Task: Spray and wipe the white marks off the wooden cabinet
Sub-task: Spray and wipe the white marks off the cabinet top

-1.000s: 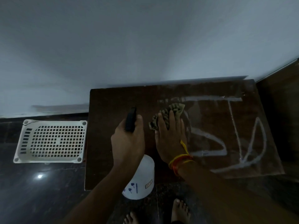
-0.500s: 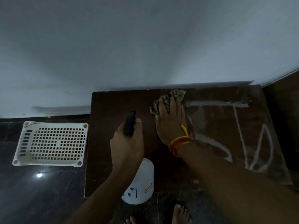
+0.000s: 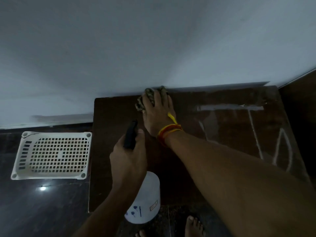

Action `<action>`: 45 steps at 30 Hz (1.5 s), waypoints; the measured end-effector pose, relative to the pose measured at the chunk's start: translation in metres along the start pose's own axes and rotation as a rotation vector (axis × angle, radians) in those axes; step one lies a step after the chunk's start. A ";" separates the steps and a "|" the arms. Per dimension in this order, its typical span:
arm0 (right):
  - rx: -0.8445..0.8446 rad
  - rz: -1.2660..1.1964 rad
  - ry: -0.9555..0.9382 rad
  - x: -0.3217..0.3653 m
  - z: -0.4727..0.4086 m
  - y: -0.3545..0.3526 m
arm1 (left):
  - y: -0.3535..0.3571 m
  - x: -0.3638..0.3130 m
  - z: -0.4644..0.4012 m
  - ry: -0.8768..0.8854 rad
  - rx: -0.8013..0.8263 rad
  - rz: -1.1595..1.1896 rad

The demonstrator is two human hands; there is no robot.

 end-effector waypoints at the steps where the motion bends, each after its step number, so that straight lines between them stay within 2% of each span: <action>1: 0.011 -0.009 -0.016 0.003 -0.002 0.002 | 0.001 0.000 -0.001 0.009 0.001 -0.006; 4: -0.007 0.000 -0.028 -0.010 0.003 0.001 | 0.001 -0.001 -0.001 0.019 0.005 -0.020; 10: -0.010 0.070 0.089 -0.068 0.002 -0.013 | 0.001 -0.009 0.000 0.026 -0.015 -0.024; 14: 0.020 0.039 0.109 -0.067 0.007 -0.008 | 0.005 -0.009 0.003 0.026 -0.032 0.001; 20: 0.019 0.026 0.113 -0.066 0.079 -0.002 | 0.009 -0.003 0.014 0.015 -0.032 -0.014; 28: 0.026 0.035 0.103 -0.079 0.049 -0.003 | 0.017 0.012 0.039 0.026 -0.040 0.013; 34: 0.082 0.022 0.068 -0.074 0.132 0.001 | 0.018 0.018 0.066 0.006 -0.079 -0.009; 40: 0.093 0.011 0.068 -0.078 0.131 -0.002 | 0.024 0.022 0.081 0.034 -0.073 0.015; 45: 0.083 -0.038 0.111 -0.068 0.182 0.002 | 0.025 0.032 0.091 0.030 -0.044 -0.012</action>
Point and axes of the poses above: each hand's wrist, its own z-axis away from the middle knuckle, its own y-axis out of the palm, x = y × z, the point moved 7 cm from there along -z, towards the middle knuckle, and after that the axes turned 1 degree about y, right-handed, at the moved point
